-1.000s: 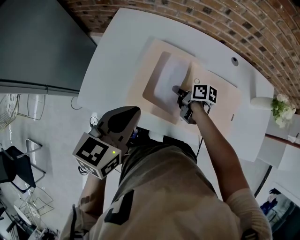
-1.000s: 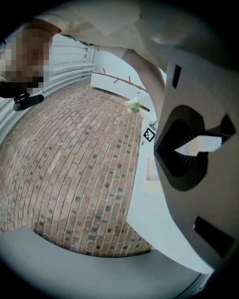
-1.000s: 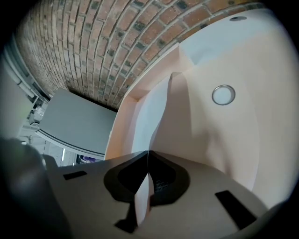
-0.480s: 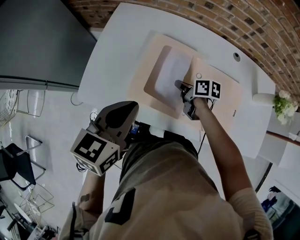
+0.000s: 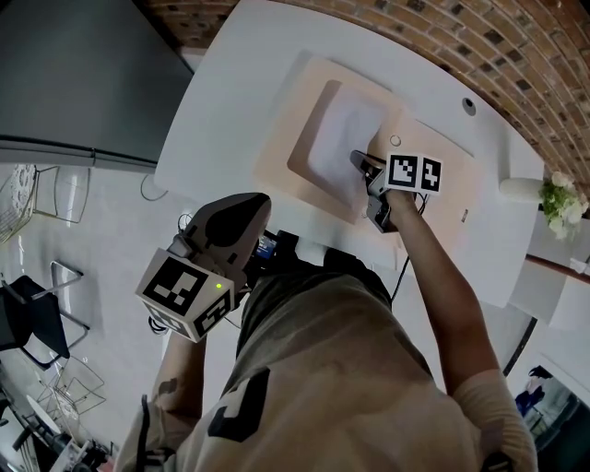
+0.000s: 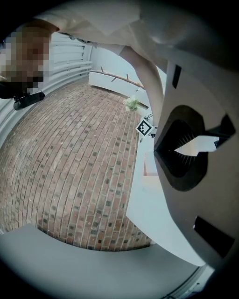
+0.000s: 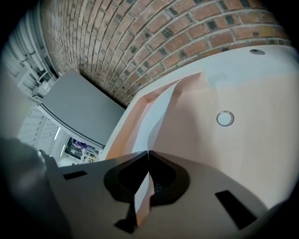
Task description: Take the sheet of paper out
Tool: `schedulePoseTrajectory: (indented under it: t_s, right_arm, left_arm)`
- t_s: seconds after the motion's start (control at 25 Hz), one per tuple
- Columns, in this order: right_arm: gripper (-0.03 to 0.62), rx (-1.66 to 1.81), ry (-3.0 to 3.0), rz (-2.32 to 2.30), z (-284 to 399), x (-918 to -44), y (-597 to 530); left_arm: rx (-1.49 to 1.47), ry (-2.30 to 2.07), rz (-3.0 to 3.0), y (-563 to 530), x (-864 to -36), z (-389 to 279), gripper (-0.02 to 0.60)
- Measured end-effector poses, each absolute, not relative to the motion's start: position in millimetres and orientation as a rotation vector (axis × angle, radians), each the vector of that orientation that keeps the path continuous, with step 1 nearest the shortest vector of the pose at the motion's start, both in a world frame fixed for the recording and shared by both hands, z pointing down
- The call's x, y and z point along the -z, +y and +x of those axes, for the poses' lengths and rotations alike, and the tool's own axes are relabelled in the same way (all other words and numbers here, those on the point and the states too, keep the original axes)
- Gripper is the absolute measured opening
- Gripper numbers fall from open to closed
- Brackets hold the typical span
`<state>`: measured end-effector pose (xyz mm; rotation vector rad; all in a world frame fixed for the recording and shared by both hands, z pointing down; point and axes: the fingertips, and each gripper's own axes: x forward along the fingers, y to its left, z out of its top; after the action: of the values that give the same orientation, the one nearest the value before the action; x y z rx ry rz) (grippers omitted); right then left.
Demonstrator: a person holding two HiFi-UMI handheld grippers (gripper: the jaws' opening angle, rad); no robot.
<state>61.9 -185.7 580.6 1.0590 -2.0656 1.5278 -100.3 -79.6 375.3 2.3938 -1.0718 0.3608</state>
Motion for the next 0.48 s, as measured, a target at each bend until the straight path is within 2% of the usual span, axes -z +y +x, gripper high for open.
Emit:
schedulePoseTrajectory:
  t_s: [0.48]
  right_arm:
    - [0.025,-1.506,-2.074,1.092,72.6,-573.6,-177.7]
  left_arm:
    - [-0.362,-1.060,2.409,-69.6,-372.7,-98.4,0.014]
